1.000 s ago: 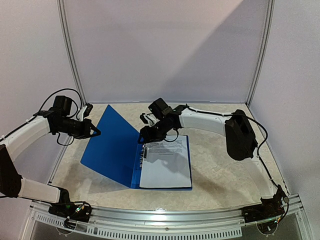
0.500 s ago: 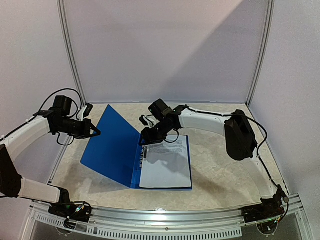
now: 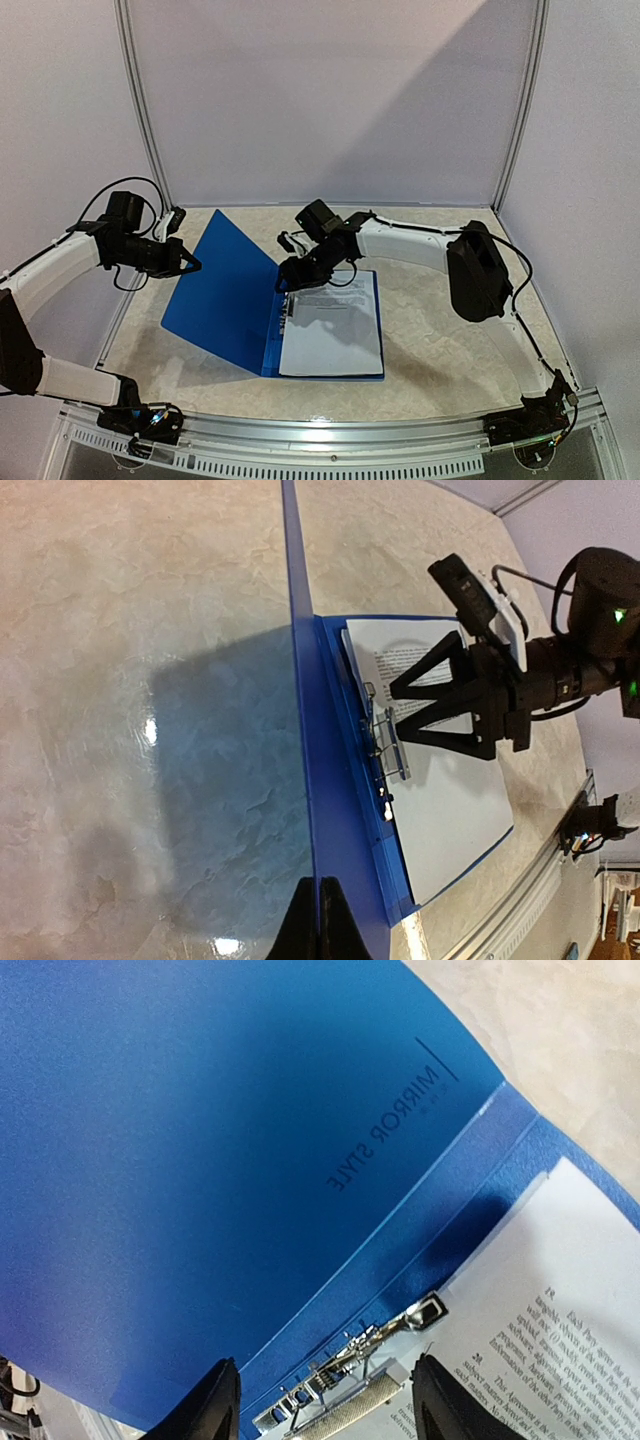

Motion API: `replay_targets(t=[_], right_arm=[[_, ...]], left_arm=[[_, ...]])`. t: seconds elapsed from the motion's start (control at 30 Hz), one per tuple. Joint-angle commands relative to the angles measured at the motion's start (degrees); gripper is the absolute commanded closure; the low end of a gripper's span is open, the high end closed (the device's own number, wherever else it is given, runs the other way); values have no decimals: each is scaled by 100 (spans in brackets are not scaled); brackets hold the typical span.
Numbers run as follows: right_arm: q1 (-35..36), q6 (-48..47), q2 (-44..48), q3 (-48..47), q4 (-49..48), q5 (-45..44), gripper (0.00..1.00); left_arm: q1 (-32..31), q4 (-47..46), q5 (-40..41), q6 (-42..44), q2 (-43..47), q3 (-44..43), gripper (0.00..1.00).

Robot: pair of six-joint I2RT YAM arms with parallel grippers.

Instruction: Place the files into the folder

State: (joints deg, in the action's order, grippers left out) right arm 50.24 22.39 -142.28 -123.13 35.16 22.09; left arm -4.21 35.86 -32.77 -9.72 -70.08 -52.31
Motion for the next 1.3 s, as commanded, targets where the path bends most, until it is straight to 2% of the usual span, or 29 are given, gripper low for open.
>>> replay_targets(t=[0.0, 0.17, 0.27, 0.73, 1.27], right_arm=[[47, -48, -387, -231, 6, 153, 45], [56, -68, -466, -212, 161, 208, 46], [60, -119, -431, -220, 204, 221, 50], [256, -611, 226, 249, -23, -480, 47], [426, -794, 363, 246, 365, -545, 47]], left_arm=[[70, -74, -36, 35, 39, 77, 100], [69, -87, -45, 18, 13, 81, 100], [69, -75, -37, 28, 21, 79, 100], [69, -78, -42, 31, 33, 81, 100], [69, -75, -36, 38, 39, 81, 100]])
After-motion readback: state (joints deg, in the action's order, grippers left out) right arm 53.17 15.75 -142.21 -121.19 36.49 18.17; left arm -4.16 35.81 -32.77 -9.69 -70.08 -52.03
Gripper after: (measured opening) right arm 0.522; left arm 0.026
